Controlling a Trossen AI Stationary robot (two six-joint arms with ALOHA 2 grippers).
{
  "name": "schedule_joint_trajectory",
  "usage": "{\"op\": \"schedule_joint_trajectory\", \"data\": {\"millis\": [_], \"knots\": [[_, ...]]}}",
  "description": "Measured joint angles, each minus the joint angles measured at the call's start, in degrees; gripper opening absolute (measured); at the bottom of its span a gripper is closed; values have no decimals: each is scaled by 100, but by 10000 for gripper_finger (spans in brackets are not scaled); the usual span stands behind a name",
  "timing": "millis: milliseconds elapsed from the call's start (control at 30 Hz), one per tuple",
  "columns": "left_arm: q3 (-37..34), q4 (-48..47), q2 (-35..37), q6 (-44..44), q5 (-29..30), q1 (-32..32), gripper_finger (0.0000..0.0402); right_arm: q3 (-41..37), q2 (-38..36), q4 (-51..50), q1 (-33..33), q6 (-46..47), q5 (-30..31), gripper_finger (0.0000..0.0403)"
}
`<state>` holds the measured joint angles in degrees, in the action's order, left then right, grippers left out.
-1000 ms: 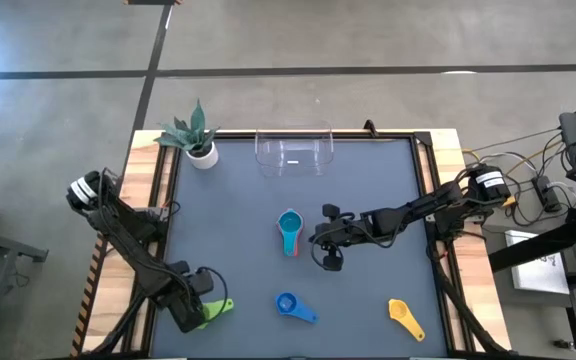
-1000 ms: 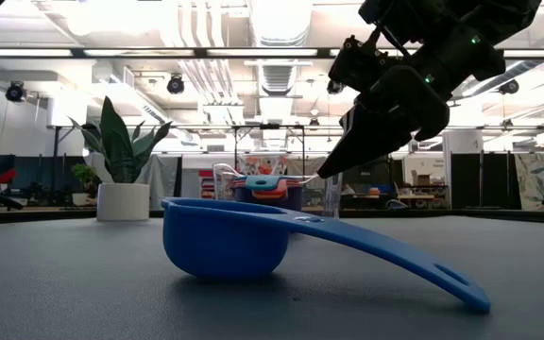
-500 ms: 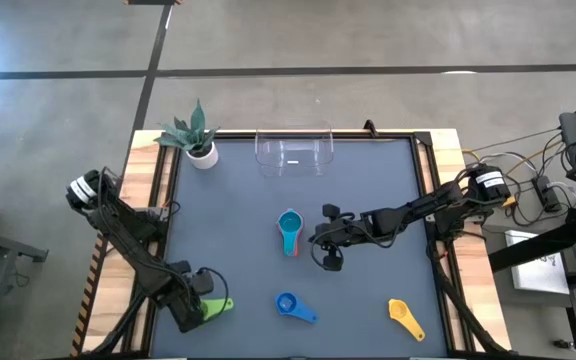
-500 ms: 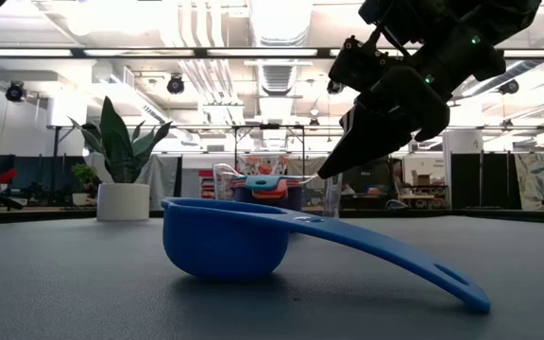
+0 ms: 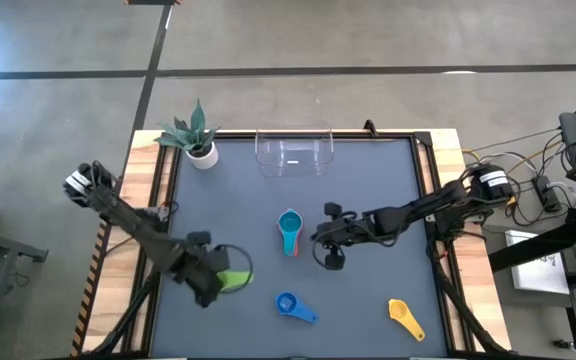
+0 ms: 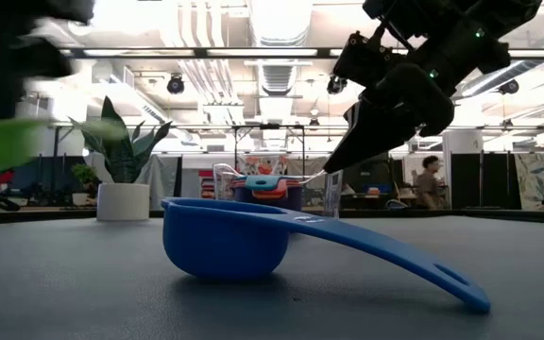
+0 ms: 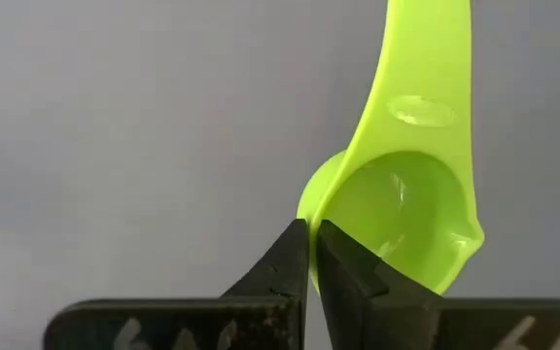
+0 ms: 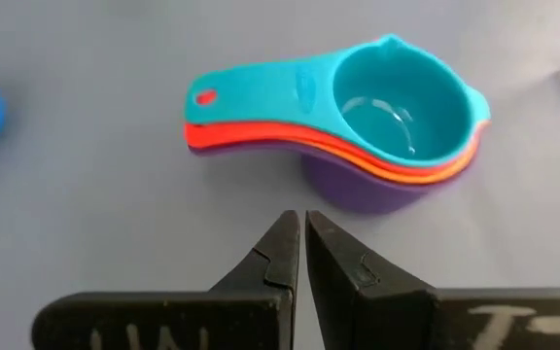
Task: Nest measuring cups in basket
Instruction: Stack the green measuring cup on top of the light blue measuring cup
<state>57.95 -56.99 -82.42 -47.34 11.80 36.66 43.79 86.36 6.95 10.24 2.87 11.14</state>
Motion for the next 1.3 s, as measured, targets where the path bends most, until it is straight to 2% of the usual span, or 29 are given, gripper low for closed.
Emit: {"op": "schedule_joint_trajectory", "data": {"millis": [100, 233, 400, 567, 700, 867, 1067, 1200, 1300], "knots": [[256, -5, 131, 1175, 273, -660, 1, -2, -157, -240, 16, 34, 249, 13], [597, 186, 199, 2899, 286, -1753, 1, -192, -416, -164, 50, 98, 311, 13], [1046, 795, 117, 4808, -468, -3129, 0, -677, -942, -49, 63, 297, 587, 13], [1398, 1192, -125, 6079, -1151, -4024, 0, -1401, -1591, 341, 63, 484, 707, 13], [1644, 1392, -661, 6722, -1639, -4371, 0, -1901, -2076, 682, 61, 779, 853, 13], [2077, 1387, -1502, 7167, -1926, -4552, 0, -2106, -2530, 626, 63, 918, 852, 13], [2600, 1114, -2262, 7367, -2008, -4656, 0, -2123, -2808, 487, 62, 904, 850, 13], [2853, 1080, -2536, 7415, -2009, -4717, 1, -2135, -2885, 394, 63, 868, 850, 13], [2995, 1030, -2697, 7410, -2011, -4750, 17, -2135, -2894, 365, 62, 853, 860, 13]]}}
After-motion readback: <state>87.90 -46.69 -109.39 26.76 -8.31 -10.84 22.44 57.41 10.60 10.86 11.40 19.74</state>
